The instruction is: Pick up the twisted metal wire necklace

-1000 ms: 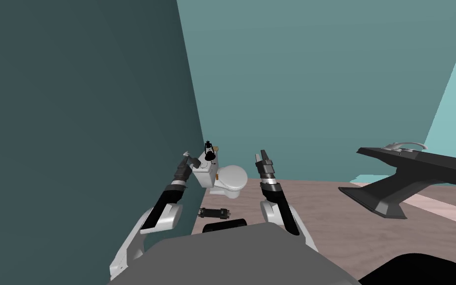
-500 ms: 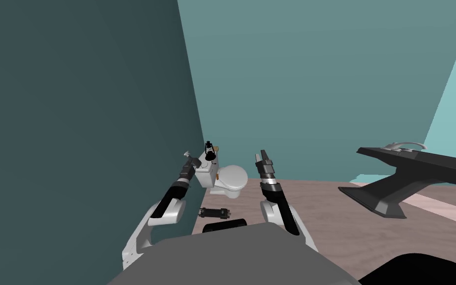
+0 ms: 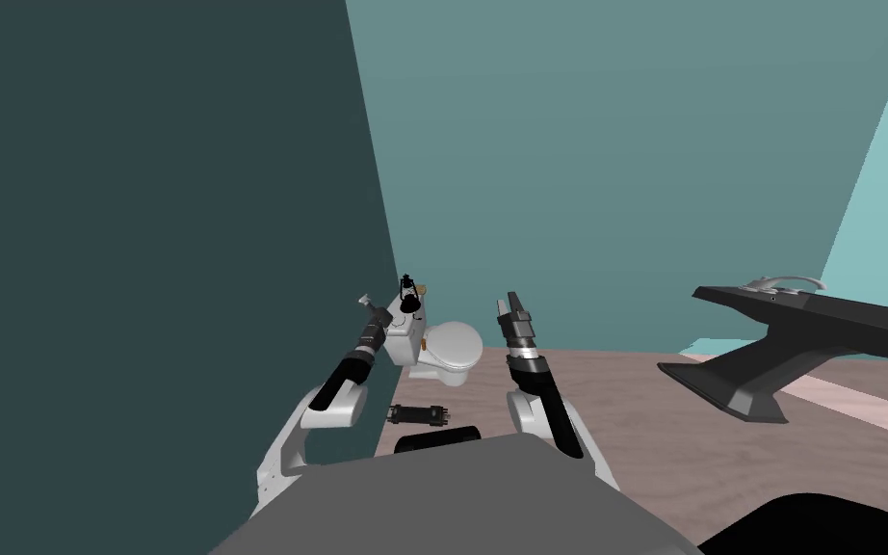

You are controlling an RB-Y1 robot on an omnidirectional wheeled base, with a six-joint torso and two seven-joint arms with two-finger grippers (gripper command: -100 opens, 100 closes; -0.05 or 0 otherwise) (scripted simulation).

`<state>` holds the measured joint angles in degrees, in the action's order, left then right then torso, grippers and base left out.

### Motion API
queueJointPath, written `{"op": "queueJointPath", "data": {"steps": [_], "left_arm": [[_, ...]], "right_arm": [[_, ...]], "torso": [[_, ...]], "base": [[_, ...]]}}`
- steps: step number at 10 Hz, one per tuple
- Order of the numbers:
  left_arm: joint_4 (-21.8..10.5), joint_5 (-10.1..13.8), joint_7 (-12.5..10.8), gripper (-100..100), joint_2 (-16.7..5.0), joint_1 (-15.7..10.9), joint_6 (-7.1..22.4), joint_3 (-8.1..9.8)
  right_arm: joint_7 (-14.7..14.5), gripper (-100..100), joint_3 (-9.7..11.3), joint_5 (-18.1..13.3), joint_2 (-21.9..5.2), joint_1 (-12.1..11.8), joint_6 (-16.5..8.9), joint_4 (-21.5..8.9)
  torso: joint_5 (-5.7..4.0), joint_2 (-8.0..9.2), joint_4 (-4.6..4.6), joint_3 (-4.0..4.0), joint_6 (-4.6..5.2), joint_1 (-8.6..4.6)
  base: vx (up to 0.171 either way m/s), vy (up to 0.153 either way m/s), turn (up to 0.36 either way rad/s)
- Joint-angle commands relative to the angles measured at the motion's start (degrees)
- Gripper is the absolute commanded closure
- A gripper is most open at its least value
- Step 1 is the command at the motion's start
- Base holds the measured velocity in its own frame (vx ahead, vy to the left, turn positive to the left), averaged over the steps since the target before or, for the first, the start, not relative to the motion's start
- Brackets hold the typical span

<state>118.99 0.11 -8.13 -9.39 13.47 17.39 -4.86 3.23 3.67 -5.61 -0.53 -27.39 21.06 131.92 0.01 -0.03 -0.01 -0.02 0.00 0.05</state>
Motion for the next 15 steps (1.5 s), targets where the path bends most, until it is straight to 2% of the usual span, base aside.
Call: {"op": "queueJointPath", "data": {"steps": [1, 2, 5, 6, 7, 8, 9, 10, 11, 14, 15], "left_arm": [[-0.43, 0.18, -0.07, -100, -0.15, -0.93, 2.86, -0.19], [-0.43, 0.18, -0.07, -100, -0.15, -0.93, 3.4, -0.19], [-2.73, 0.81, -0.11, -100, -0.46, -3.64, 8.38, -1.11], [-2.73, 0.81, -0.11, -100, -0.46, -3.64, 10.14, -1.11], [-3.87, 1.18, -0.05, -100, -0.6, -5.01, 11.82, -1.48], [-3.87, 1.18, -0.05, -100, -0.6, -5.01, 13.47, -1.48], [-4.99, 1.6, 0.07, -100, -0.71, -6.4, 14.93, -1.79], [-4.99, 1.6, 0.07, -100, -0.71, -6.4, 16.56, -1.79], [-4.99, 1.6, 0.07, -100, -0.71, -6.4, 17.01, -1.79], [-7.17, 2.57, 0.5, -100, -0.85, -9.22, 22.25, -2.21], [-7.17, 2.57, 0.5, -100, -0.85, -9.22, 23.82, -2.21]], "right_arm": [[0.0, 0, 0.0, 0.0, 0.0, 0.0, 0.0, 0.0], [0.0, 0, 0.0, 0.0, 0.0, 0.0, 0.0, 0.0], [0.0, 0, 0.0, 0.0, 0.0, 0.0, 0.0, 0.0], [0.0, 0, 0.0, 0.0, 0.0, 0.0, 0.0, 0.0], [0.0, 0, 0.0, 0.0, 0.0, 0.0, 0.0, 0.0], [0.0, 0, 0.0, 0.0, 0.0, 0.0, 0.0, 0.0], [0.0, 0, 0.0, 0.0, 0.0, 0.0, 0.0, 0.0], [0.0, 0, 0.0, 0.0, 0.0, 0.0, 0.0, 0.0], [0.0, 0, 0.0, 0.0, 0.0, 0.0, 0.0, 0.0], [0.0, 0, 0.0, 0.0, 0.0, 0.0, 0.0, 0.0], [0.0, 0, 0.0, 0.0, 0.0, 0.0, 0.0, 0.0]], "torso": [[0.0, 0.0, 0.0, 0.0, 0.0, 0.0], [0.0, 0.0, 0.0, 0.0, -0.01, 0.0], [0.0, 0.0, 0.0, 0.0, -0.01, 0.0], [0.0, -0.02, 0.0, -0.01, 0.0, 0.01], [0.0, -0.01, 0.0, -0.01, -0.02, 0.01], [0.0, -0.02, 0.0, -0.01, 0.0, 0.03], [0.0, -0.02, -0.01, -0.01, -0.01, 0.01], [0.0, -0.04, -0.01, -0.02, 0.0, 0.02], [0.0, -0.04, -0.01, -0.02, -0.02, 0.02], [0.0, -0.03, -0.01, -0.02, -0.01, 0.02], [0.0, -0.06, -0.01, -0.03, 0.0, 0.03]], "base": [[0.005, 0.016, -0.012], [0.003, 0.008, -0.002], [0.005, 0.016, -0.019], [0.009, 0.02, -0.022], [0.009, 0.024, -0.031], [0.011, 0.02, -0.023], [0.014, 0.019, -0.05], [0.014, 0.02, -0.022], [0.008, 0.011, 0.007], [0.015, 0.023, -0.047], [0.02, 0.024, -0.03]]}}
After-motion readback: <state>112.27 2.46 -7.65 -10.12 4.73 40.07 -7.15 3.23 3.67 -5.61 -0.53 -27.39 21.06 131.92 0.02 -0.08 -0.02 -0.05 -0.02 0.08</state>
